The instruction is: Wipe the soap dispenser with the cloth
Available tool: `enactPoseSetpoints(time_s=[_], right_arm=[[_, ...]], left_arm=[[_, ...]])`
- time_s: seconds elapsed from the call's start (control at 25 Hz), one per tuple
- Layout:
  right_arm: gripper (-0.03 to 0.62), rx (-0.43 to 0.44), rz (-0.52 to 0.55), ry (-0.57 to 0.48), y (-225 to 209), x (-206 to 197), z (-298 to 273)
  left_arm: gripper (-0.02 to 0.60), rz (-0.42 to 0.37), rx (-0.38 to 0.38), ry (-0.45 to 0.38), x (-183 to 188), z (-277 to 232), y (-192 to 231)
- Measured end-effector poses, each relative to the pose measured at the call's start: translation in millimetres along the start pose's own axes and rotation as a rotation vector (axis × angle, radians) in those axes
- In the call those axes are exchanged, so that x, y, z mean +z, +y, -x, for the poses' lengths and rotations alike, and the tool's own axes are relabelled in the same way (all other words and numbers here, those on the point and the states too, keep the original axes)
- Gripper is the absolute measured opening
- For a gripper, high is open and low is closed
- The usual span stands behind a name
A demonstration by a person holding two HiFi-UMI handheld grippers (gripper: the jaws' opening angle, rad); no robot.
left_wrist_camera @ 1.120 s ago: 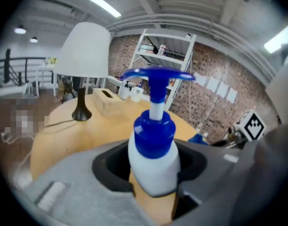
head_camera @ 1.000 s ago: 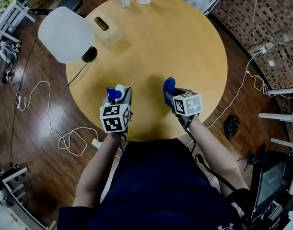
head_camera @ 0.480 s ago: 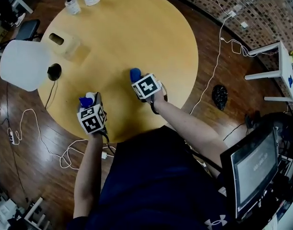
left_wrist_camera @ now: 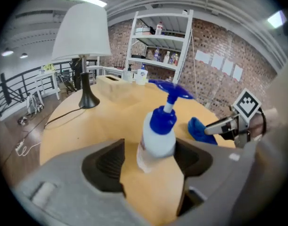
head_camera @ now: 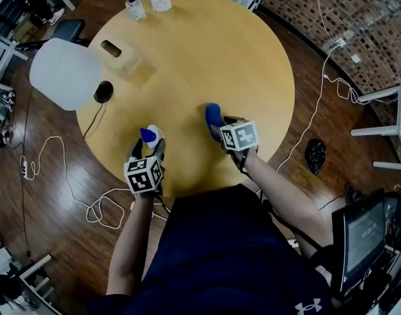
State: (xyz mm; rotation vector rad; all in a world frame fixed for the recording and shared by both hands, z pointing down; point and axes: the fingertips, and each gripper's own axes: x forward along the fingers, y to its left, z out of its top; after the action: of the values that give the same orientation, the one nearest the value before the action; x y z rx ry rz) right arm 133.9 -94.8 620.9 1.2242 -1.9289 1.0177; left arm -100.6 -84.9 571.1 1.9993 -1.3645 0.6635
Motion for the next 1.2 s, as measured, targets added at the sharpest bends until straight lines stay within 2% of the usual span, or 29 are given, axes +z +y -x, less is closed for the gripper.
enactPoseSetpoints(time_s=[0.08,0.2,0.28,0.36,0.4,0.56,0.8,0.96,1.12,1.2], right_arm=[[0.226,0.012,-0.065,-0.082,-4.8,-4.4,28.1],[0.185,0.049,-0.173,-0.147,-14.0,-45.0,58.8],[0.1,0.049,-0.239,-0.168,-13.3,-73.9,81.7],[0.025,0.042,-0.279,-0.17,-6.1,-100.4,102.9],[0.02,0.046,-0.288,-0.17,1.1,-110.8,111.2],[0.011,0.11,-0.276,-0.19,40.6,-135.5,130.1],[0.011,0.216,-0.103,-0.223,96.6,-175.0,172.1],[0.011,0.167,-0.029,-0.369,93.6,-187.1,208.3],[0.011,0.116,-0.061,-0.449,60.0,-248.7,269.0],[0.011,0.083,-0.078,-0.502,45.3,-264.7,299.1]], left_arm=[[0.321,0.042,-0.027,-0.006,-19.4,19.7,5.1],[0.317,0.135,-0.078,0.041,-73.5,49.6,9.5],[0.254,0.171,-0.1,0.071,-111.2,68.6,7.5],[0.115,0.177,-0.12,0.075,-144.9,80.4,3.1],[0.077,0.181,-0.139,0.073,-156.5,84.4,-1.7],[0.061,0.19,-0.227,0.075,-157.6,97.2,-38.0],[0.054,0.121,-0.236,-0.017,-130.9,144.3,-85.5],[0.05,0.044,-0.285,-0.107,-118.6,156.7,-125.4],[0.049,-0.085,-0.372,-0.127,-154.3,199.7,-220.6],[0.049,-0.164,-0.422,-0.127,-163.7,218.6,-261.3]])
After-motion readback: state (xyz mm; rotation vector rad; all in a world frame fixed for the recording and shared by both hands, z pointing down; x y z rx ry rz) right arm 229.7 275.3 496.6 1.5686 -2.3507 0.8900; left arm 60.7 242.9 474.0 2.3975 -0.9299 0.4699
